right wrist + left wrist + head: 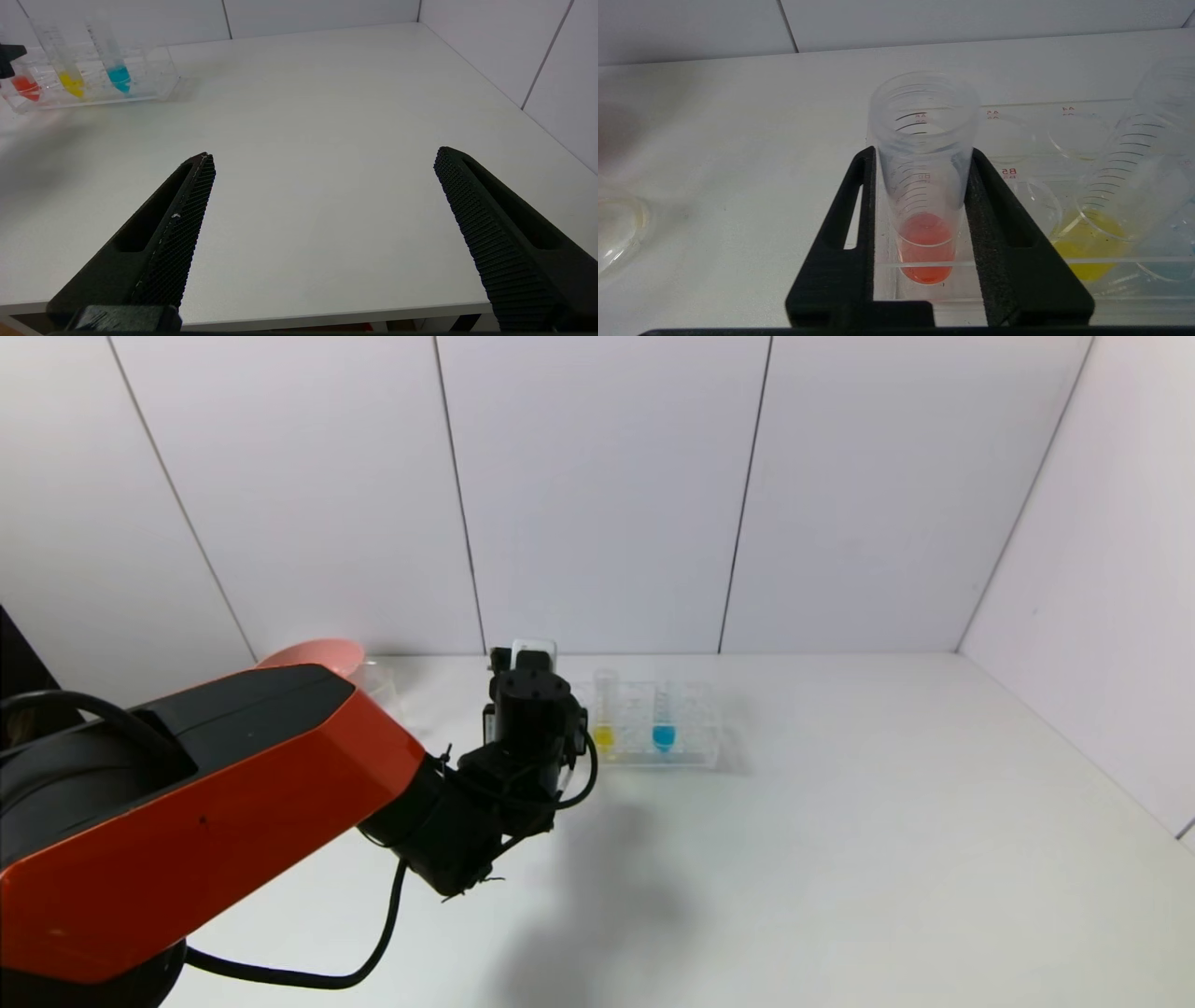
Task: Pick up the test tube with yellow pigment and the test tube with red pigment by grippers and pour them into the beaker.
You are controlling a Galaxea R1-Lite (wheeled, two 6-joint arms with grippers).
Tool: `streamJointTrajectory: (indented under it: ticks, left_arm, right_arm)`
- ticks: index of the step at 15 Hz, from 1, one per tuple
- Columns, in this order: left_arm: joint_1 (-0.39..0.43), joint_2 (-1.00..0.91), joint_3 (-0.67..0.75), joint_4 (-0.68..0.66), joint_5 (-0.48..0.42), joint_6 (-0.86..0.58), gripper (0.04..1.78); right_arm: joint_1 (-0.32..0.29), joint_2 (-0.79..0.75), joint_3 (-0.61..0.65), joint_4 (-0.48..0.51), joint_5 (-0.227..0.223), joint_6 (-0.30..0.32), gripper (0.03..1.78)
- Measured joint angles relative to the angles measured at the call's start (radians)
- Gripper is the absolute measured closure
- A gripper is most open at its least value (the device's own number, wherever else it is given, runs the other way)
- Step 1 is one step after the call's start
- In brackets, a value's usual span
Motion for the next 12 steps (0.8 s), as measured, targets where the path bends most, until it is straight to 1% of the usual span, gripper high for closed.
streamJointTrajectory:
  ticks: [2, 9, 12]
  left_arm:
    - [0.0, 0.0, 0.0, 0.0, 0.0, 0.001, 1.37]
    - [-0.001, -0.004, -0.014, 0.008, 0.007, 0.007, 1.37]
    - [-0.001, -0.03, -0.05, 0.028, 0.005, 0.051, 1.37]
  right_arm:
    - [0.0, 0.0, 0.0, 0.0, 0.0, 0.0, 0.1]
    - [0.0, 0.0, 0.0, 0.0, 0.0, 0.0, 0.1]
    - [0.0, 0.0, 0.0, 0.0, 0.0, 0.0, 0.1]
